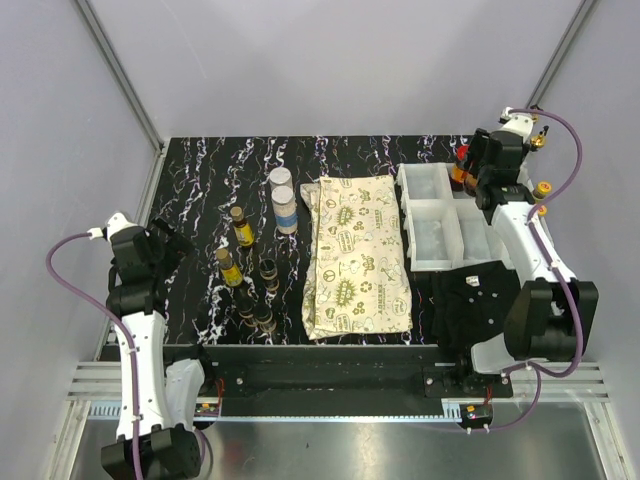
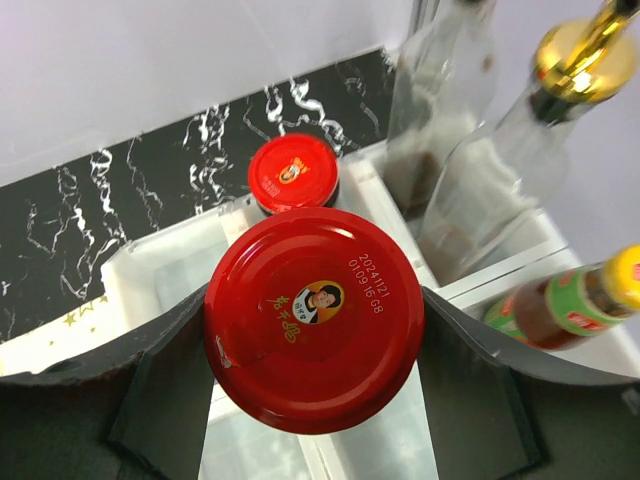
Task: Organize the condiment bottles
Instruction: Place the bottle in the storage box.
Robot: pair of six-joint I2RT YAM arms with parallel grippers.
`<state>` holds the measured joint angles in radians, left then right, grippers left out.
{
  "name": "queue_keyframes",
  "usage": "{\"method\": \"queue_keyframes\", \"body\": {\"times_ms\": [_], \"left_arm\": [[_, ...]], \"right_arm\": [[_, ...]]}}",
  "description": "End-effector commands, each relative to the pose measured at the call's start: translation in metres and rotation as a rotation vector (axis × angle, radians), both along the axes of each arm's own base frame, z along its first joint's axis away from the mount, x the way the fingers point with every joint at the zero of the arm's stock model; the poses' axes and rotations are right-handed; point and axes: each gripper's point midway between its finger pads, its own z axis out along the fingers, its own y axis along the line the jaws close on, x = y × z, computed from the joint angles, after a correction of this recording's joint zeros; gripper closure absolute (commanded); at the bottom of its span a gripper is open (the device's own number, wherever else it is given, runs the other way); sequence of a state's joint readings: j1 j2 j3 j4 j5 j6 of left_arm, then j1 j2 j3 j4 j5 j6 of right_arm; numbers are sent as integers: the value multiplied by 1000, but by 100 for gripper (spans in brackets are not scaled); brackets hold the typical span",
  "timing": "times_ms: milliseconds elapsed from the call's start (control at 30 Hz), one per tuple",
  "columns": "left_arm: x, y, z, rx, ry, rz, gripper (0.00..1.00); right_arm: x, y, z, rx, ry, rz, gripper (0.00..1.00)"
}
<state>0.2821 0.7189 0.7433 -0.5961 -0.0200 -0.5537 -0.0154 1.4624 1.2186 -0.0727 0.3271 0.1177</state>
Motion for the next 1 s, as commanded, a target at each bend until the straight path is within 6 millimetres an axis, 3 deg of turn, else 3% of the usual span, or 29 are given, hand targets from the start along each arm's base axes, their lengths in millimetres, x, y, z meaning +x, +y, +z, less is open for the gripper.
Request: {"method": "queue_keyframes", "body": {"times_ms": [0, 467, 800, 967], "left_arm": [[9, -2, 9, 6, -49, -36, 1], [11, 0, 4, -11, -35, -36, 1], [13, 0, 1, -27, -29, -44, 1], [14, 0, 0, -37, -28, -45, 1]], "right_arm": [[27, -3, 62, 89, -243, 16, 100], [69, -20, 28, 150, -244, 11, 100], [81, -22, 13, 148, -228, 9, 100], [84, -24, -5, 146, -192, 3, 100]]}}
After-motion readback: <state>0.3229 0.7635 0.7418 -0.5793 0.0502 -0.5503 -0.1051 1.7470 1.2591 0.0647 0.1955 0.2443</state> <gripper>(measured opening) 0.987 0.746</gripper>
